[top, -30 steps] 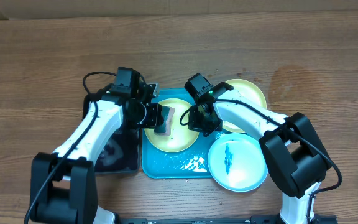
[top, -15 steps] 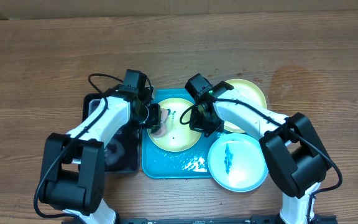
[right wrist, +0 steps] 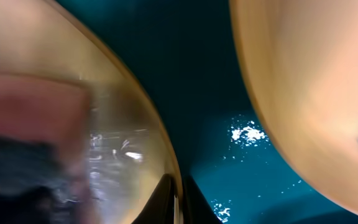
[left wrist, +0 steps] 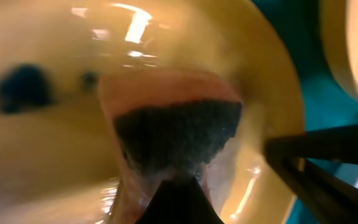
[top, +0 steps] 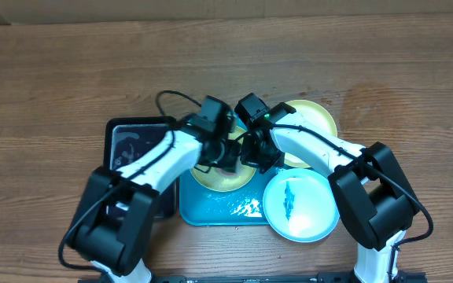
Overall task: Clean dirty plates on tray and stack at the side
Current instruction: 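Scrub the yellow plate with the sponge while the right gripper holds it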
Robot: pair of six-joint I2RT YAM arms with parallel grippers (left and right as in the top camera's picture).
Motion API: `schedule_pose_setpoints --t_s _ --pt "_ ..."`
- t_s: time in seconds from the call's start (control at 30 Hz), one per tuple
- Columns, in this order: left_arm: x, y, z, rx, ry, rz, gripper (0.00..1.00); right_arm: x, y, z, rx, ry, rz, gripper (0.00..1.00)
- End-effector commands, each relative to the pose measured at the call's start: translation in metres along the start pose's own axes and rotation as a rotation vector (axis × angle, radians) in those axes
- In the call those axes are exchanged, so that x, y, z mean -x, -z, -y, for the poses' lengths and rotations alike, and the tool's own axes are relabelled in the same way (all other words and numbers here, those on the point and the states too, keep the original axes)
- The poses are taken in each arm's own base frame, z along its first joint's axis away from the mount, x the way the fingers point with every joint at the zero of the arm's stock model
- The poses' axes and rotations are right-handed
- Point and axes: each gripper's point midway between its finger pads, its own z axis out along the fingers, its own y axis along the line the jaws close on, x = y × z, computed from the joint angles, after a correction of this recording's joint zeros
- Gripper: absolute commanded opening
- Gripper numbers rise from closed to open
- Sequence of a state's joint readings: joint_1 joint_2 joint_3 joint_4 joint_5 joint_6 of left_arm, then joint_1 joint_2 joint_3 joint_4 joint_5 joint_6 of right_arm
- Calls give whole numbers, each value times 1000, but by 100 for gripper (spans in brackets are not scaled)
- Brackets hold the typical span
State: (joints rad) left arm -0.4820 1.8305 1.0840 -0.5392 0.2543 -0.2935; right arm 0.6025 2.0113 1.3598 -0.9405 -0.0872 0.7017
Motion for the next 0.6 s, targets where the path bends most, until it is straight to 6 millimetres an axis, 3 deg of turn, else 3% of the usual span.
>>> schedule_pose_setpoints --t_s 0.0,0.17,0.43,0.57 --pt "-19 -26 2 -14 64 -97 4 0 -16 27 -118 -12 1 4" --pt "-15 -32 -27 -1 162 -108 4 -2 -15 29 -124 -13 -5 4" --pt "23 -14 -108 166 311 55 4 -4 -15 31 -132 -13 -14 4" --pt "25 -8 -130 266 336 82 4 -5 -15 32 -138 -14 -19 4"
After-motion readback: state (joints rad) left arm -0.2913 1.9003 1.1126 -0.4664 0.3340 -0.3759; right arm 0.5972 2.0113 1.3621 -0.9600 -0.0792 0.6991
